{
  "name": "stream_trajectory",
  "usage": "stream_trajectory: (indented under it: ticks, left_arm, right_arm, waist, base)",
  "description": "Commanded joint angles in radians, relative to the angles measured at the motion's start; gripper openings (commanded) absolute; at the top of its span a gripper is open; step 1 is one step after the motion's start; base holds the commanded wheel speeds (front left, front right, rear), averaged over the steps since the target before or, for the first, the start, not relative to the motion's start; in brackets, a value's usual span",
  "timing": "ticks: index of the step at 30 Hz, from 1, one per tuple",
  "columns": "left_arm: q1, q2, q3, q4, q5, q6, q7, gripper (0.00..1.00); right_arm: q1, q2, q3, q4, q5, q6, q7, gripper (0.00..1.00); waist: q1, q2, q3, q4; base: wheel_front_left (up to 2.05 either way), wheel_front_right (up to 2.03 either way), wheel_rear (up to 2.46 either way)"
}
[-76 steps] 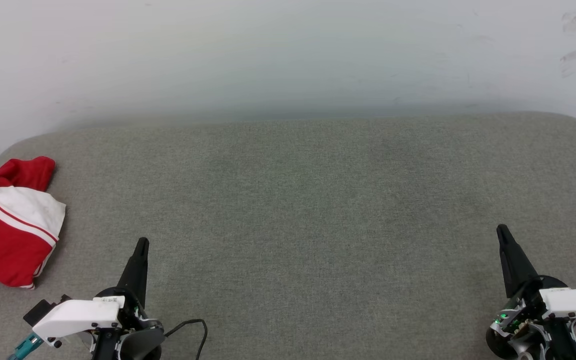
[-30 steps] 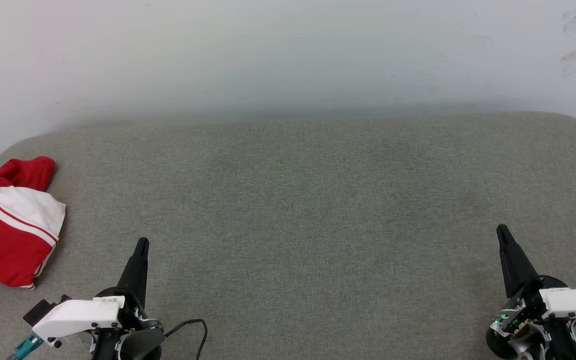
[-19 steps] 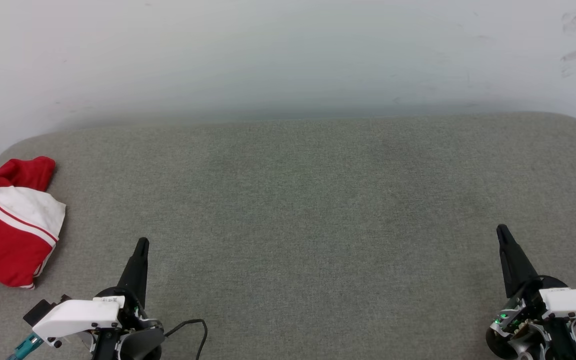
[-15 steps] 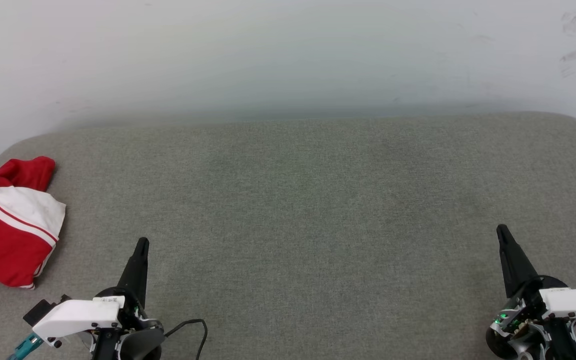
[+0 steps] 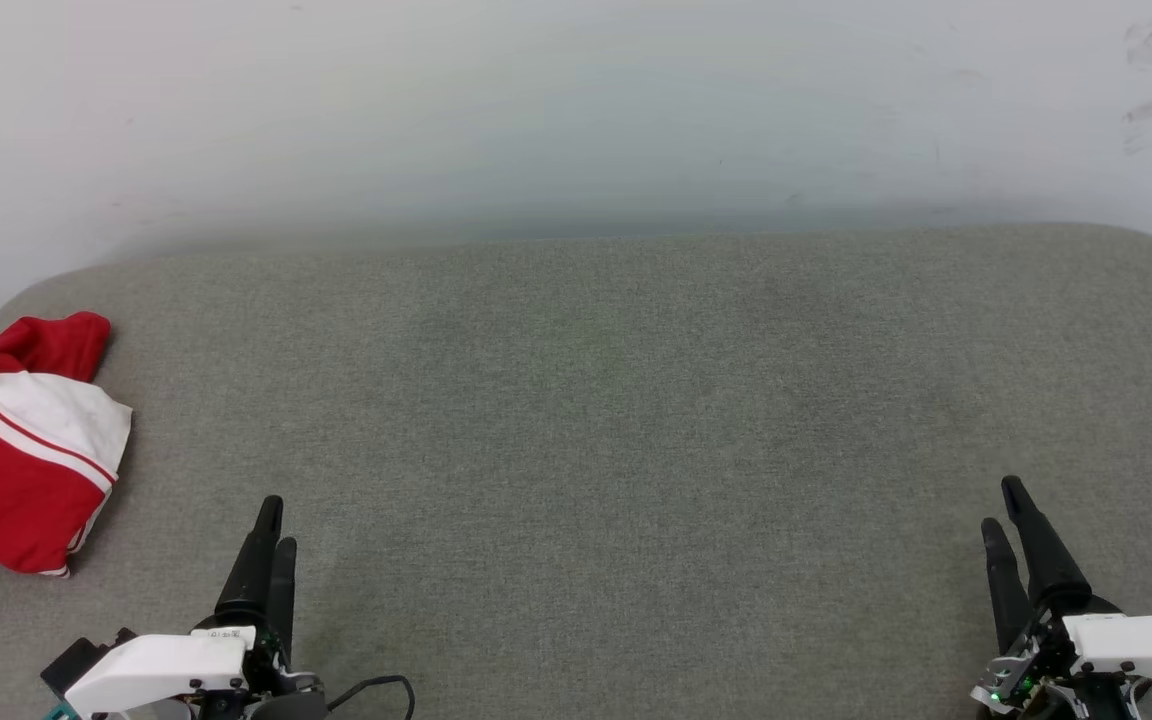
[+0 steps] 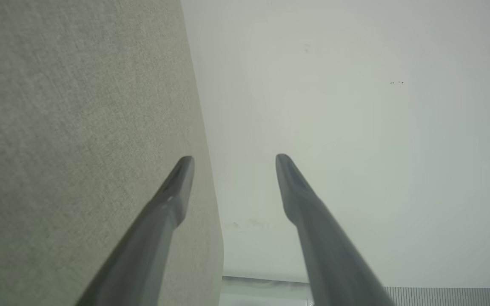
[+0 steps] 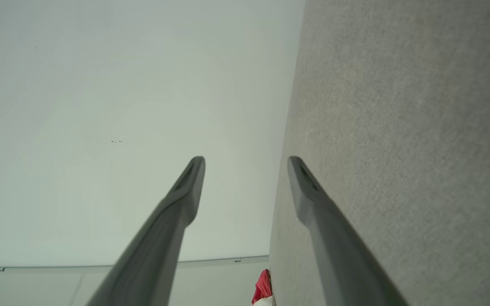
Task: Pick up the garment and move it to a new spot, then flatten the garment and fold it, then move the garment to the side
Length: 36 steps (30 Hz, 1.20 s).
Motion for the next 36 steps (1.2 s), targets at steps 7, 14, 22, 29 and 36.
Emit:
stream_trajectory:
  ticks: [7, 14, 22, 29, 36]
  left_arm:
    - [-0.012, 0.004, 0.018, -0.066, 0.149, 0.014, -0.04, 1.0]
    - [-0.003, 0.004, -0.001, -0.128, 0.311, 0.055, -0.074, 1.0]
    - [0.012, 0.005, -0.031, -0.167, 0.488, 0.096, -0.105, 1.0]
    - [0.023, 0.005, -0.065, -0.183, 0.653, 0.123, -0.13, 1.0]
    - [0.033, 0.005, -0.087, -0.191, 0.776, 0.146, -0.154, 1.0]
  right_arm:
    - [-0.007, -0.002, 0.002, -0.066, -0.161, 0.001, -0.038, 1.0]
    - [0.004, -0.003, 0.019, -0.12, -0.326, 0.001, -0.072, 1.0]
    - [0.015, -0.004, 0.034, -0.157, -0.482, 0.001, -0.104, 1.0]
    - [0.023, -0.004, 0.051, -0.178, -0.629, 0.002, -0.129, 1.0]
    - [0.033, -0.004, 0.073, -0.189, -0.751, 0.002, -0.153, 1.0]
  waist:
    - [0.0, 0.0, 0.002, 0.001]
    - [0.0, 0.0, 0.003, 0.002]
    - [0.0, 0.0, 0.005, 0.003]
    - [0.0, 0.0, 0.006, 0.004]
    - [0.0, 0.0, 0.007, 0.005]
  base:
    - [0.0, 0.0, 0.0]
    - [0.0, 0.0, 0.0]
    - [0.0, 0.0, 0.0]
    - [0.0, 0.0, 0.0]
    - [0.0, 0.0, 0.0]
